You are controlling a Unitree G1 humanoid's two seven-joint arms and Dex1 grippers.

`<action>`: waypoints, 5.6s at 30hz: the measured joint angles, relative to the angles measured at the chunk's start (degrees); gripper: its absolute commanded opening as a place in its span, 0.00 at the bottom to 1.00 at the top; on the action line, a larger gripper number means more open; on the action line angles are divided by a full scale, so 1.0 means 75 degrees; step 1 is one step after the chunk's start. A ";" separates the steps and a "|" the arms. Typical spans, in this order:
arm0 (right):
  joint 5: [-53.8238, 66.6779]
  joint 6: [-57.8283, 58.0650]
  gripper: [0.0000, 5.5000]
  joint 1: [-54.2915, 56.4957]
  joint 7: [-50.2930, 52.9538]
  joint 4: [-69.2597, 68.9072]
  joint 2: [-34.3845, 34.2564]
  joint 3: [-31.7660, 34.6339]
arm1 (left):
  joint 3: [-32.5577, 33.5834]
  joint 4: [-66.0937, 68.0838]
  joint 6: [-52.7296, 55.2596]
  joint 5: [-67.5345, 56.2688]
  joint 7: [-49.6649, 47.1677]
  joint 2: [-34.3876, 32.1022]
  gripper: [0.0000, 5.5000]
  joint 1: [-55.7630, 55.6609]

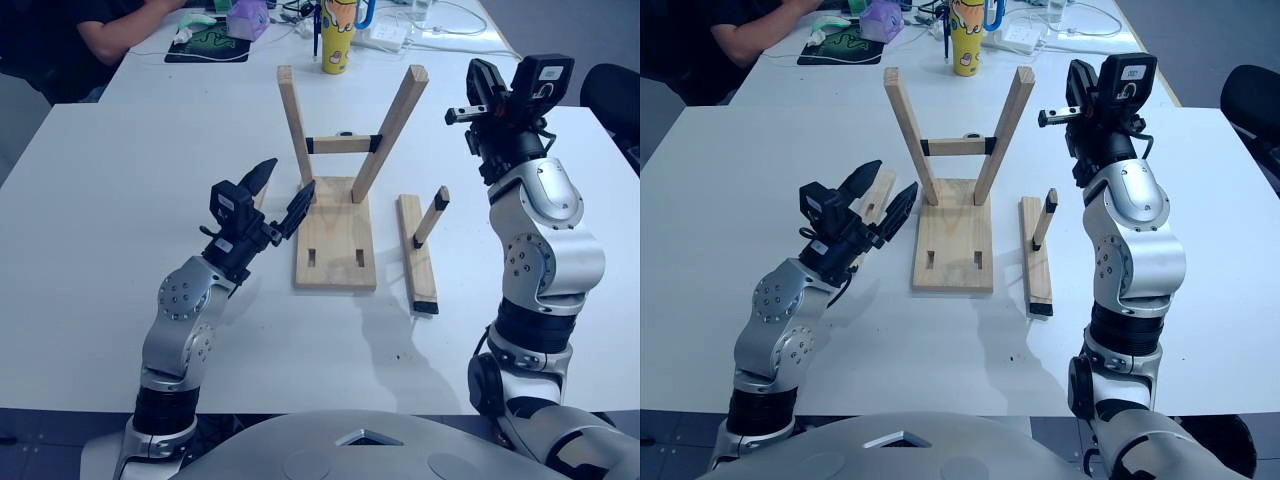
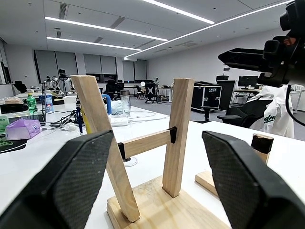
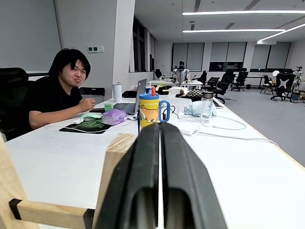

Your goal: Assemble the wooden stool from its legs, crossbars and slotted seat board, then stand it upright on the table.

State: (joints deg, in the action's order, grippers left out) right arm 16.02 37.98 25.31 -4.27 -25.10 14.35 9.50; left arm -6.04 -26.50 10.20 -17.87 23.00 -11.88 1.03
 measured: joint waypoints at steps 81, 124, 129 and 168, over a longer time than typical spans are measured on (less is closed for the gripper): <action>0.1247 0.4375 0.61 -0.3624 -0.1936 -0.0914 0.1489 0.0409 | 0.0335 -0.0261 -0.0155 0.0138 -0.0482 -0.0027 0.63 0.0815; -0.1551 0.0904 0.49 -0.4562 -0.1322 -0.0266 0.2989 -0.2266 | 0.0737 -0.0093 0.1426 -0.1414 -0.0283 0.0026 0.63 0.0162; -0.1893 -0.0622 0.49 -0.4694 -0.1618 0.0349 0.3165 -0.2028 | 0.0986 -0.0116 0.1736 -0.1932 -0.0379 0.0119 0.63 0.0153; 0.1023 0.6938 0.79 -0.2165 -0.2071 -0.1126 0.1948 0.0285 | 0.0965 -0.0257 0.1799 -0.2331 -0.1013 0.0663 0.63 0.0367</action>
State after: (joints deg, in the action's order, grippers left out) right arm 23.69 90.02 9.08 -19.80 -33.54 28.95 11.64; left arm 1.20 -28.42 23.69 -35.35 15.40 -6.90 3.78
